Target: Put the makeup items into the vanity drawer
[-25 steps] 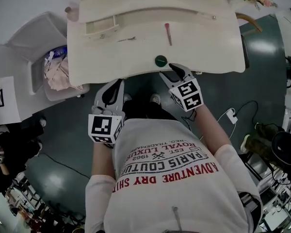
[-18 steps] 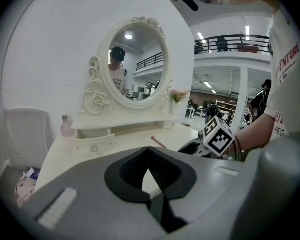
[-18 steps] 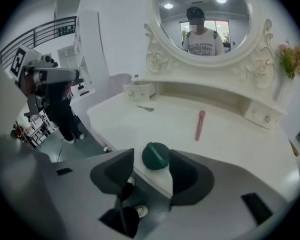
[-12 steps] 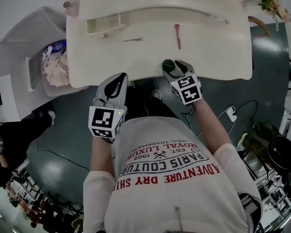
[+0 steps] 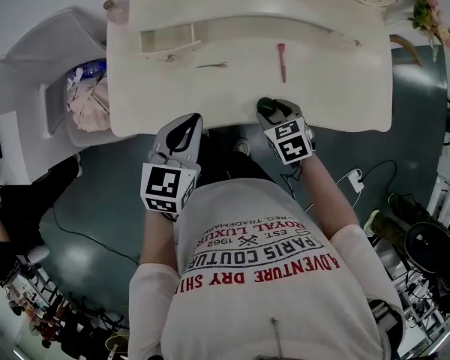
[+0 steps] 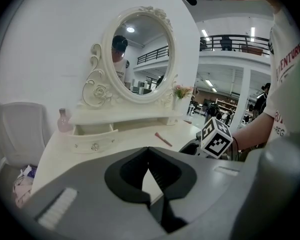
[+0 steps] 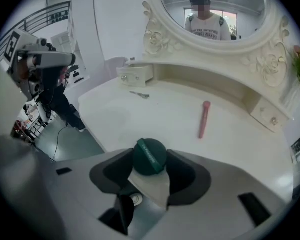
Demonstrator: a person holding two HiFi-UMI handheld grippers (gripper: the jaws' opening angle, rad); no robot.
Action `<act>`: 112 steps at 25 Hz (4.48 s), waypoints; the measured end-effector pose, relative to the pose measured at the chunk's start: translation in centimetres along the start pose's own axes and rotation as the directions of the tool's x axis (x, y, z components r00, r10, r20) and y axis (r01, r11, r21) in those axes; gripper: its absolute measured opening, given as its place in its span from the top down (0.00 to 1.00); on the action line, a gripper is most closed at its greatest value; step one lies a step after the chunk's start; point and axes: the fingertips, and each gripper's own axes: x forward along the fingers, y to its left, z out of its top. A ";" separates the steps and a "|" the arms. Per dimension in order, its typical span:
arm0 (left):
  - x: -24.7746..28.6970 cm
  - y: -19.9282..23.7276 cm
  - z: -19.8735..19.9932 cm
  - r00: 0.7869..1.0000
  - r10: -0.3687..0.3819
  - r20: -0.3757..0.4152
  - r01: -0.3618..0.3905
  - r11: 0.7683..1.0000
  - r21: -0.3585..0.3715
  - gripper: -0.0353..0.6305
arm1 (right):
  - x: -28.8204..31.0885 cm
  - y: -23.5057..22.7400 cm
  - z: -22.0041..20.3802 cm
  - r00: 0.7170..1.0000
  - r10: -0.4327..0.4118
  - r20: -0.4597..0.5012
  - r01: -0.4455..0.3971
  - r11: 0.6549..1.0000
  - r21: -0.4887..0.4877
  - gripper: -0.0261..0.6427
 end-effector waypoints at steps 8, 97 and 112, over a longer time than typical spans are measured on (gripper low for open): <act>-1.1 1.2 0.9 1.000 0.018 0.025 -0.018 1.000 -0.001 0.93 | -0.7 0.2 0.7 0.999 -0.001 -0.037 0.000 1.000 -0.030 0.88; 9.6 4.5 10.6 0.988 -0.128 0.083 0.123 0.991 0.062 0.93 | 2.0 -12.5 4.9 0.984 -0.111 -0.140 0.148 0.942 0.300 0.88; 4.5 8.0 11.7 0.984 -0.052 0.169 0.040 0.997 0.069 0.93 | 0.4 -8.3 11.8 0.997 -0.073 0.011 0.068 0.968 0.240 0.89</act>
